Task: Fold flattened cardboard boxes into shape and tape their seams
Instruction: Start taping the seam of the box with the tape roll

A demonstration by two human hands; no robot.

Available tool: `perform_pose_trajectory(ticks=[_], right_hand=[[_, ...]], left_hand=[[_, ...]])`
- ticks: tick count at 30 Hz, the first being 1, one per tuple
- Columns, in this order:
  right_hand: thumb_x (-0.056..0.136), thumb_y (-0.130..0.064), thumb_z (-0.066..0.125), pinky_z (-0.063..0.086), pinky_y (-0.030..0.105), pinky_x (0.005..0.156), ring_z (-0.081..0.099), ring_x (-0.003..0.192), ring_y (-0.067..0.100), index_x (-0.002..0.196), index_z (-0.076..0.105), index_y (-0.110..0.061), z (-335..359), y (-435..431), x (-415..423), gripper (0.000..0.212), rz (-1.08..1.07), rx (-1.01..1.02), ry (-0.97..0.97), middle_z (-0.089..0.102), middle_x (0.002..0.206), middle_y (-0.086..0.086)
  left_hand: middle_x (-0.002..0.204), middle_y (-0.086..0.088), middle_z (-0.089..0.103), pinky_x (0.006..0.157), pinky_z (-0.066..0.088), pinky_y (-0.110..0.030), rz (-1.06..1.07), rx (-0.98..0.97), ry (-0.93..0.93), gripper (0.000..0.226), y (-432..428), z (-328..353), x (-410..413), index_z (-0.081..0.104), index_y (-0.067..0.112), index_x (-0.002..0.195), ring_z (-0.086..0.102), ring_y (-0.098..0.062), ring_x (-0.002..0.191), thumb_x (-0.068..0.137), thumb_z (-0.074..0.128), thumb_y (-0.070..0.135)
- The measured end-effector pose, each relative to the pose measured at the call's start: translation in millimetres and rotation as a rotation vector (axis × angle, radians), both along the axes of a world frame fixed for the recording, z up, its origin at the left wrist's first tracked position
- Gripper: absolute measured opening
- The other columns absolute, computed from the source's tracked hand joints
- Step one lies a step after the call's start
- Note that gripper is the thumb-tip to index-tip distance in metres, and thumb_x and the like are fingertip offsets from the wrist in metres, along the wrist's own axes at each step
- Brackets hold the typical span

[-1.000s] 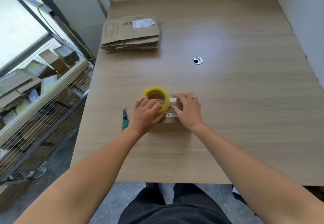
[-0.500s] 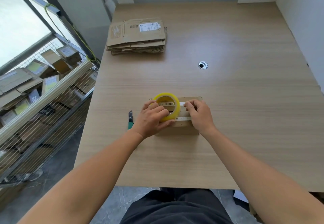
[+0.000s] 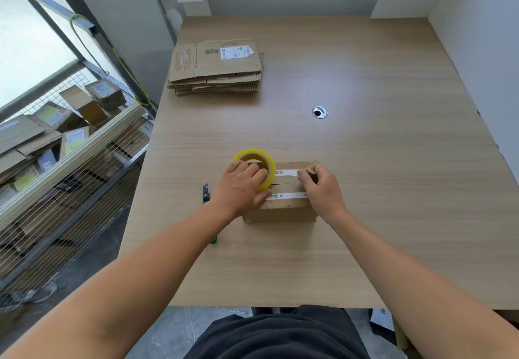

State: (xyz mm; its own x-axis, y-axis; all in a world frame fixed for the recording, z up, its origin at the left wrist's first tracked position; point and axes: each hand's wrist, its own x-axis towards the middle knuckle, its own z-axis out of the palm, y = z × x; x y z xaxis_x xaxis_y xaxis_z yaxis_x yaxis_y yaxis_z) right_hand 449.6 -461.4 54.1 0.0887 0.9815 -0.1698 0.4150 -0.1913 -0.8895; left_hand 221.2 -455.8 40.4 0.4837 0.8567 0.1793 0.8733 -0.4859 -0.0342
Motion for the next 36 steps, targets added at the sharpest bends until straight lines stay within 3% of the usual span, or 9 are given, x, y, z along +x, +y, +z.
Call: perform_pose_trajectory(ticks=[4, 8, 11, 18, 23, 26, 30, 33, 36], right_hand=[[0.098, -0.031, 0.064, 0.04, 0.032, 0.061, 0.048, 0.065, 0.013, 0.081, 0.055, -0.001, -1.3, 1.9, -0.3, 0.036, -0.053, 0.006, 0.041, 0.06, 0.073, 0.015], [0.094, -0.034, 0.061, 0.047, 0.032, 0.066, 0.057, 0.068, 0.015, 0.082, 0.06, 0.001, -5.8, 5.5, 18.3, 0.037, -0.261, -0.042, 0.106, 0.068, 0.071, 0.0], [0.097, -0.022, 0.059, 0.053, 0.035, 0.071, 0.061, 0.071, 0.018, 0.074, 0.056, -0.009, -16.2, 5.8, 43.3, 0.027, -0.39, -0.156, 0.223, 0.066, 0.07, -0.001], [0.1, -0.019, 0.062, 0.058, 0.027, 0.065, 0.063, 0.065, 0.013, 0.07, 0.06, -0.008, -23.0, 0.1, 52.0, 0.032, -0.341, -0.213, 0.379, 0.062, 0.069, 0.003], [0.101, -0.021, 0.06, 0.055, 0.026, 0.058, 0.061, 0.062, 0.016, 0.067, 0.057, -0.009, -22.5, 9.0, 51.6, 0.036, -0.342, -0.252, 0.314, 0.059, 0.064, 0.002], [0.101, -0.024, 0.059, 0.057, 0.037, 0.064, 0.059, 0.067, 0.024, 0.07, 0.054, -0.01, -27.0, 12.7, 48.0, 0.034, -0.348, -0.275, 0.229, 0.058, 0.069, 0.005], [0.101, -0.036, 0.057, 0.045, 0.039, 0.065, 0.05, 0.069, 0.022, 0.071, 0.055, -0.012, -35.7, 10.7, 42.9, 0.038, -0.261, -0.283, 0.028, 0.054, 0.068, 0.001], [0.098, -0.049, 0.058, 0.054, 0.031, 0.057, 0.057, 0.07, 0.019, 0.092, 0.067, -0.011, -40.2, 7.9, 44.2, 0.039, -0.272, -0.477, 0.189, 0.063, 0.083, 0.005], [0.097, -0.052, 0.057, 0.053, 0.031, 0.061, 0.055, 0.07, 0.017, 0.105, 0.06, -0.017, -41.7, 1.4, 50.1, 0.036, -0.203, -0.674, 0.198, 0.06, 0.092, 0.004]], left_hand=[[0.104, -0.004, 0.066, 0.093, 0.039, -0.039, 0.047, 0.167, -0.104, 0.038, -7.7, -14.3, 4.0, 0.068, 0.014, 0.095, 0.059, -0.029, 0.09, 0.088, 0.066, 0.052], [0.09, -0.002, 0.063, 0.084, 0.042, -0.038, 0.093, 0.24, -0.136, 0.043, -10.5, -20.3, -4.5, 0.068, 0.013, 0.091, 0.055, -0.027, 0.079, 0.093, 0.061, 0.056], [0.086, -0.002, 0.062, 0.083, 0.042, -0.038, 0.068, 0.254, -0.132, 0.043, -10.4, -21.3, -2.2, 0.068, 0.013, 0.089, 0.055, -0.026, 0.077, 0.096, 0.058, 0.055], [0.082, -0.003, 0.061, 0.08, 0.04, -0.04, 0.056, 0.316, -0.126, 0.043, -9.7, -21.2, 4.5, 0.067, 0.014, 0.084, 0.053, -0.028, 0.073, 0.097, 0.056, 0.053], [0.081, -0.003, 0.061, 0.08, 0.041, -0.041, 0.034, 0.318, -0.133, 0.042, -7.6, -21.0, 3.1, 0.066, 0.014, 0.081, 0.053, -0.028, 0.072, 0.098, 0.057, 0.052], [0.082, -0.002, 0.061, 0.079, 0.041, -0.041, 0.035, 0.32, -0.133, 0.042, -7.5, -23.4, 3.3, 0.066, 0.015, 0.082, 0.052, -0.027, 0.072, 0.098, 0.057, 0.052], [0.082, -0.002, 0.061, 0.079, 0.041, -0.041, 0.043, 0.324, -0.131, 0.042, -7.9, -24.4, 4.6, 0.065, 0.015, 0.081, 0.052, -0.027, 0.072, 0.098, 0.057, 0.052], [0.082, -0.002, 0.061, 0.08, 0.042, -0.041, 0.058, 0.315, -0.143, 0.042, -9.0, -23.8, 4.9, 0.066, 0.014, 0.081, 0.052, -0.028, 0.072, 0.098, 0.057, 0.052], [0.083, -0.002, 0.062, 0.081, 0.041, -0.042, 0.049, 0.306, -0.151, 0.042, -10.0, -23.2, 6.0, 0.066, 0.014, 0.081, 0.053, -0.027, 0.073, 0.098, 0.057, 0.052]])
